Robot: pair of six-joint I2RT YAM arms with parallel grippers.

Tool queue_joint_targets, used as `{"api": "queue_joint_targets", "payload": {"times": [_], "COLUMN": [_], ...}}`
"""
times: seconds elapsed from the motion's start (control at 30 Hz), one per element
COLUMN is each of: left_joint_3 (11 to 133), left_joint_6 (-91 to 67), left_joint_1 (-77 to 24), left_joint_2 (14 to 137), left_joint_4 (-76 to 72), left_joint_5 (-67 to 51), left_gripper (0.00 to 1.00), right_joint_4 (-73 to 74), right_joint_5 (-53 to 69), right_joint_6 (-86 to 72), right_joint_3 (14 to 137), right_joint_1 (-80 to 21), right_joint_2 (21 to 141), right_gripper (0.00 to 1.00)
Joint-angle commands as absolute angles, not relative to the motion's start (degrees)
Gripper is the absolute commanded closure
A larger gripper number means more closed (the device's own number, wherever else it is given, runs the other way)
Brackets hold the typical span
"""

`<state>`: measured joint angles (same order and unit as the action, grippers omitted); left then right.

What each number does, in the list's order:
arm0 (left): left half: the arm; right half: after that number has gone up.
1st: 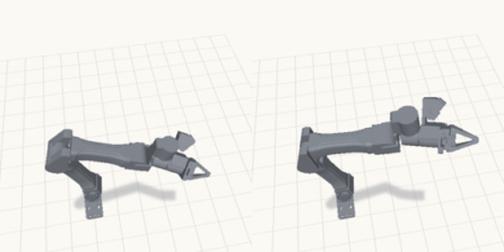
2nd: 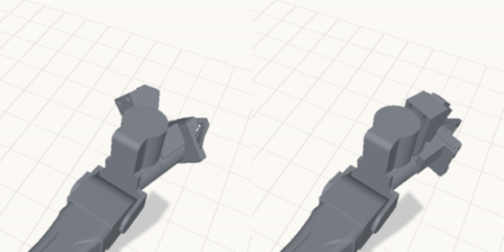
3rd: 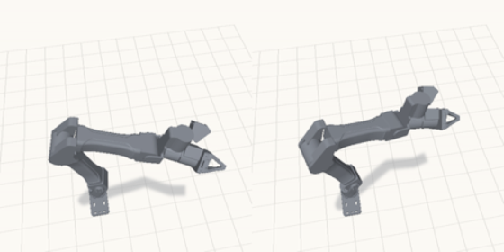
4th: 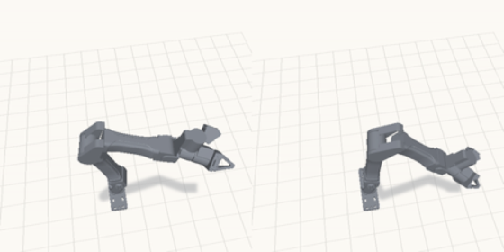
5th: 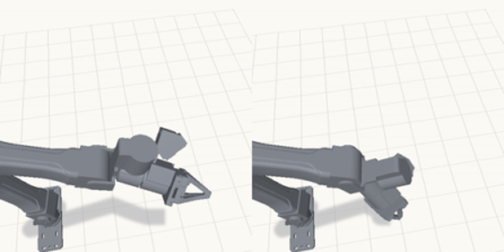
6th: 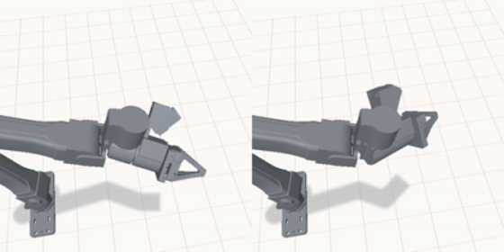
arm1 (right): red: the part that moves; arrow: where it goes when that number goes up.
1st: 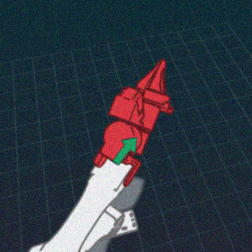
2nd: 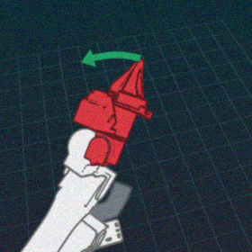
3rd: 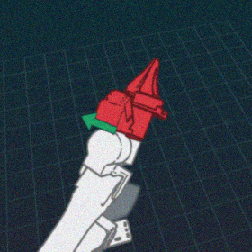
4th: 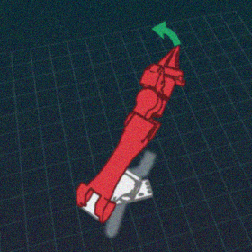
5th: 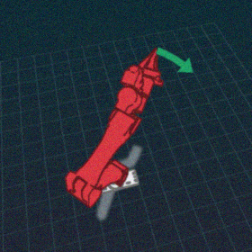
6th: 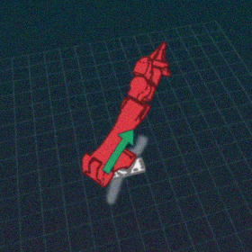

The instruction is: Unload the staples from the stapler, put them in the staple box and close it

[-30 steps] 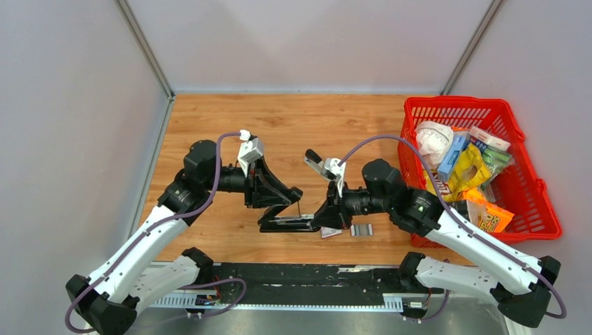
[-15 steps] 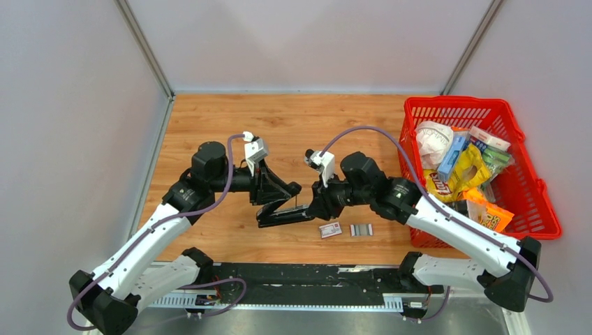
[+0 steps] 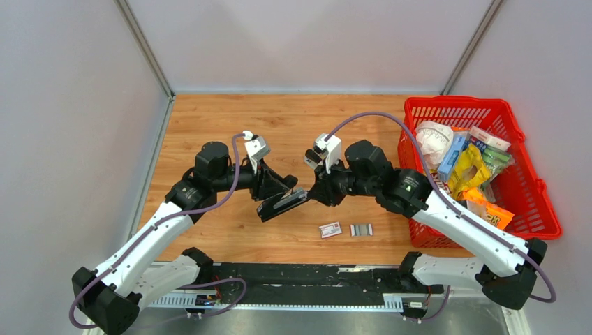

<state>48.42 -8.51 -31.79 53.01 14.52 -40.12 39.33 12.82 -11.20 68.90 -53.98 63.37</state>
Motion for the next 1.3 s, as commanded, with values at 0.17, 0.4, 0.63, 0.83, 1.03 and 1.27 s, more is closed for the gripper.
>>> {"api": "queue_joint_targets", "payload": {"times": [0.17, 0.4, 0.63, 0.83, 1.03, 1.27], "left_joint_3": [49.05, 47.55, 47.20, 47.11, 47.11, 47.55], "left_joint_6": [-9.75, -12.83, -13.27, -13.45, -14.32, -15.73], "left_joint_1": [-31.55, -31.64, -31.64, -31.55, -31.55, -31.55], "left_joint_2": [52.47, 51.94, 51.50, 51.59, 51.33, 51.07], "left_joint_4": [9.93, 6.33, 5.63, 5.01, 3.61, 1.67], "left_joint_5": [-38.50, -38.32, -38.15, -38.06, -38.06, -37.53], "left_gripper": [1.00, 1.00, 1.00, 1.00, 1.00, 1.00], "right_joint_4": [37.18, 33.32, 31.82, 30.76, 29.97, 29.18], "right_joint_5": [5.36, 4.39, 4.57, 4.13, 3.87, 3.52], "right_joint_6": [-11.86, -13.09, -13.27, -13.45, -13.45, -14.06], "right_joint_3": [73.92, 73.65, 74.00, 73.30, 72.25, 69.70], "right_joint_1": [-54.23, -54.23, -54.32, -54.23, -54.23, -54.23], "right_joint_2": [67.59, 69.61, 71.80, 72.51, 73.12, 73.21], "right_gripper": [1.00, 1.00, 1.00, 1.00, 1.00, 1.00]}}
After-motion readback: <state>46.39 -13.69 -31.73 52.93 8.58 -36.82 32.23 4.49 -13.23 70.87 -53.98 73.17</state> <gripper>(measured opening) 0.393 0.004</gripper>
